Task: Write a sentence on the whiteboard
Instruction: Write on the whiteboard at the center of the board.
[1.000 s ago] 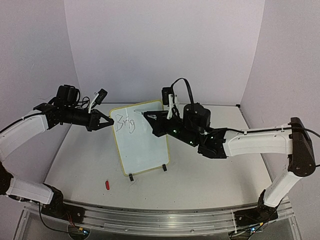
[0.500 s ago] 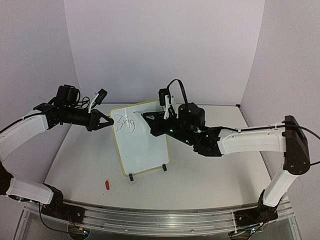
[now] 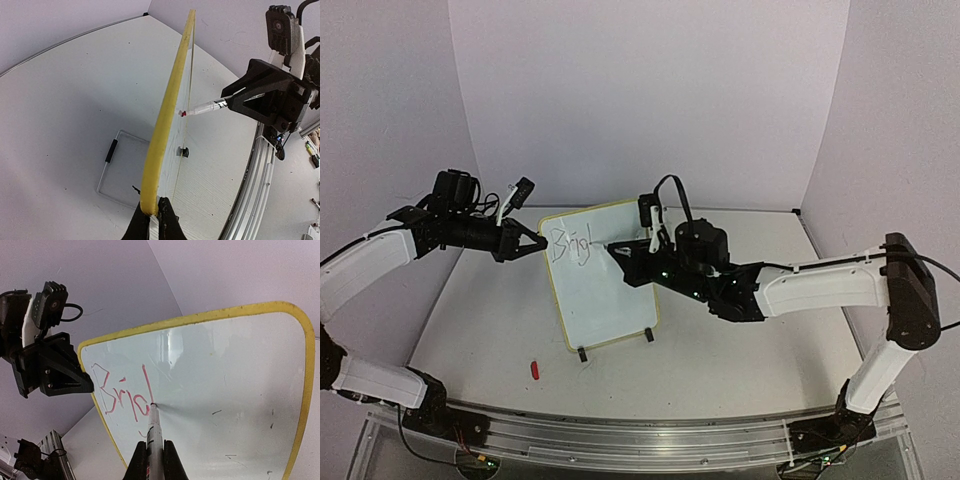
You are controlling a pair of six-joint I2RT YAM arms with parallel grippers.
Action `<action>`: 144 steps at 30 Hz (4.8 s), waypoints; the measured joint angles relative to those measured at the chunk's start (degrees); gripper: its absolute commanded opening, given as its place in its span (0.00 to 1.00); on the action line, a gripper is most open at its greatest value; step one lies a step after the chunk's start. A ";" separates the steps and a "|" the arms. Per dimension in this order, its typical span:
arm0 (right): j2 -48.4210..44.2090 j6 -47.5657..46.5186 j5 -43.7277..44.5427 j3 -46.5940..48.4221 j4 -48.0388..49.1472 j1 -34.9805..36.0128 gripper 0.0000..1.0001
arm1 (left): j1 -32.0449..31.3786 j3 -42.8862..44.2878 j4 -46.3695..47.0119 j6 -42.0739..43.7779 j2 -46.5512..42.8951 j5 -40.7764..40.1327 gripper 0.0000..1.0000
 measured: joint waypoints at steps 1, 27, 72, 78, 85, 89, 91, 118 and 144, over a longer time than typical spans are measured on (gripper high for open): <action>0.00 0.31 -0.25 -0.38 -0.03 0.02 0.00 | 0.00 0.00 0.02 -0.03 0.00 -0.03 0.00; 0.00 1.17 0.78 -0.85 2.88 0.08 0.00 | -0.02 0.00 0.02 0.01 0.00 0.10 0.00; -4.05 2.16 1.13 -5.55 -0.98 0.00 0.00 | -0.40 0.00 0.08 0.20 -0.02 0.14 0.00; -8.35 0.95 -0.27 -5.55 -4.76 -0.17 0.00 | -0.59 0.00 0.08 0.38 -0.04 0.14 0.00; -10.12 0.38 -3.11 -5.55 -6.42 -1.61 0.00 | -0.95 0.02 0.11 0.52 -0.07 0.04 0.00; -9.98 0.15 -3.70 -5.42 -7.35 -2.51 0.00 | -1.11 0.02 0.14 0.54 -0.07 -0.08 0.00; -9.57 -0.01 -3.80 -5.08 -7.50 -2.71 0.00 | -1.13 0.02 0.16 0.54 -0.07 -0.10 0.00; -4.96 0.78 -0.24 -0.96 -7.66 -2.13 0.00 | -1.44 0.02 0.54 0.13 -0.07 -1.10 0.00; -9.06 -0.69 -2.25 -3.71 -4.98 -2.61 0.00 | -1.75 0.02 0.52 0.40 -0.07 -0.90 0.00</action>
